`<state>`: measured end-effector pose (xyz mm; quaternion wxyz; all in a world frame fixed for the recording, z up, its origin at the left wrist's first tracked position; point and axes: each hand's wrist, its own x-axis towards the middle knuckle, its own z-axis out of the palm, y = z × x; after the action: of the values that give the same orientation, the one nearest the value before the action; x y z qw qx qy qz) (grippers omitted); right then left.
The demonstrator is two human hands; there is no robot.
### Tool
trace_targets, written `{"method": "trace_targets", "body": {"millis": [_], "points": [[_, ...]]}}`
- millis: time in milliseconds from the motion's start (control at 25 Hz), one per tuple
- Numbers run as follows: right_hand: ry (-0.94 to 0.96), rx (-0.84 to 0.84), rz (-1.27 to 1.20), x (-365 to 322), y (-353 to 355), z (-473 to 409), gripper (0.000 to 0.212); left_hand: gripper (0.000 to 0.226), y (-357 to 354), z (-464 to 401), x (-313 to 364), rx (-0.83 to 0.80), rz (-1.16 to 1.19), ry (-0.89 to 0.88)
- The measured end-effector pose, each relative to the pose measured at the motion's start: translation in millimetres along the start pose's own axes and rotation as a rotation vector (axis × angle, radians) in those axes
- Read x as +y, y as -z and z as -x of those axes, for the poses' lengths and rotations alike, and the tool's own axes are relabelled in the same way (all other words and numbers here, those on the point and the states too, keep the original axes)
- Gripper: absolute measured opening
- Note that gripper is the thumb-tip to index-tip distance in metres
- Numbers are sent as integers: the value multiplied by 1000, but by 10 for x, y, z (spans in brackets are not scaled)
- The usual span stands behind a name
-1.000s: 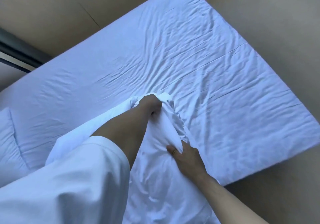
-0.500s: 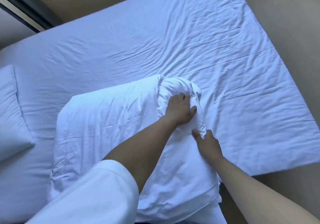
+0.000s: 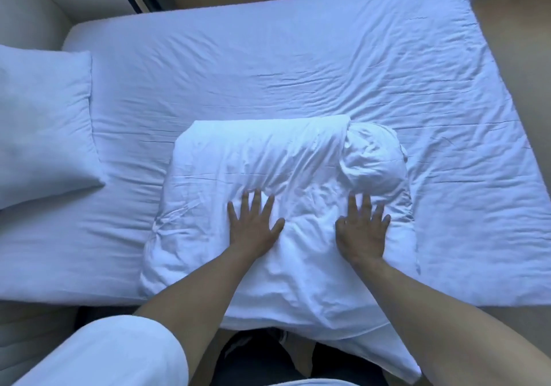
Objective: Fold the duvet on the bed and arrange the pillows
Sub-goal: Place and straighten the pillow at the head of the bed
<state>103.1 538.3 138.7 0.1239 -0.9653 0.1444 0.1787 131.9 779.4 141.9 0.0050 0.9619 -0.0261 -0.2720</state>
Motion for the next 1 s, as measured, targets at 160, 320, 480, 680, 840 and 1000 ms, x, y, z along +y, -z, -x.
{"method": "trace_targets", "body": {"millis": [160, 320, 480, 680, 840, 1000], "points": [[184, -154, 123, -741, -54, 360, 66, 76, -10, 355, -747, -26, 37, 106], [268, -201, 182, -1313, -95, 584, 66, 76, -47, 703, -1446, -48, 132, 232], [416, -187, 181, -1900, -63, 742, 66, 74, -9, 1010, -1878, -67, 233, 279], [636, -222, 173, -2487, -130, 924, 65, 72, 77, 1486, -2202, -21, 338, 466], [749, -261, 237, -2938, -158, 952, 68, 72, 172, 1917, -2637, -17, 388, 645], [915, -199, 260, -3595, -147, 970, 66, 70, 332, 2091, -3225, 47, 435, 772]]}}
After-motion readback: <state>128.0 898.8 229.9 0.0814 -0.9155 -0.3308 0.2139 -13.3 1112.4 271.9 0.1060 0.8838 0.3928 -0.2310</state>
